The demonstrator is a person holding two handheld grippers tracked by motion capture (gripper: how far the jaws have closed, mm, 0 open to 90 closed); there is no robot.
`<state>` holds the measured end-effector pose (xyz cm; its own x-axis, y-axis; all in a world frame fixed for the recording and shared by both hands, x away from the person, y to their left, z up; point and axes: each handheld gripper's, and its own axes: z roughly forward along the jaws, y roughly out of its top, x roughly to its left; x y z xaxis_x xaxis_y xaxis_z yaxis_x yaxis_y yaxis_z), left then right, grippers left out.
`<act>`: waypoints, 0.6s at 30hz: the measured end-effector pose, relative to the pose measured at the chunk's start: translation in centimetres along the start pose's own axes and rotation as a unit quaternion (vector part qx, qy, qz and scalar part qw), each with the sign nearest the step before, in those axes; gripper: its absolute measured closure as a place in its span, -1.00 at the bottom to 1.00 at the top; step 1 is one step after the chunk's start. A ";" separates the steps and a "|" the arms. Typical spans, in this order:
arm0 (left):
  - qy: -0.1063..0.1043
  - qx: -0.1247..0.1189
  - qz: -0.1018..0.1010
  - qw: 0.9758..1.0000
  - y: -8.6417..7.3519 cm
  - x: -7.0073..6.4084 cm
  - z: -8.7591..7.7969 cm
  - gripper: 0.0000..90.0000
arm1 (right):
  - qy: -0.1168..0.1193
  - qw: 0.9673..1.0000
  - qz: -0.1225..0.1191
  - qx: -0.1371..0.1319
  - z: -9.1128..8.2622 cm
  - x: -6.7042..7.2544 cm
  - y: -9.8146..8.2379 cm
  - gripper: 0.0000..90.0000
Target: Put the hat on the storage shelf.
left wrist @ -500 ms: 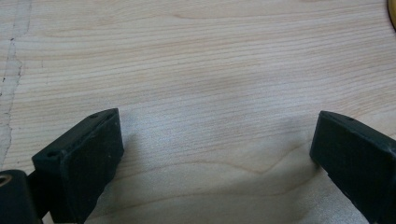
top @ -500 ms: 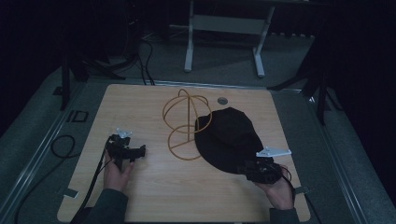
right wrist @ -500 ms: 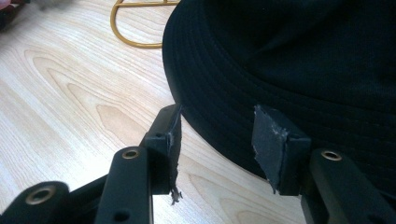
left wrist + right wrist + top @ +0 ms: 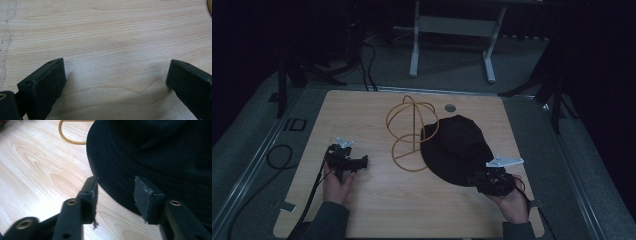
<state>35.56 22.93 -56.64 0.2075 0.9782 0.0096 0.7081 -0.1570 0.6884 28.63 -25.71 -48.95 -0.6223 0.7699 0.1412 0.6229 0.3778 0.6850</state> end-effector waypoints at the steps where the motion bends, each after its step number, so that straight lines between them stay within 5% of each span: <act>1: 0.000 0.000 0.000 1.000 0.0 0.0 0.0 -0.94 | -0.001 1.000 -0.008 0.004 -0.1 0.1 0.1 0.32; 18: 0.000 -0.001 -0.001 1.000 0.0 0.0 0.0 -0.94 | -0.006 0.997 -0.056 0.047 -1.5 -0.1 2.4 0.31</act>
<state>35.56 22.92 -56.65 0.2069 0.9783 0.0087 0.7074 -0.1557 0.6894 29.49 -25.60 -46.24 -0.6846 0.7266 0.0584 0.5925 0.5081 0.6251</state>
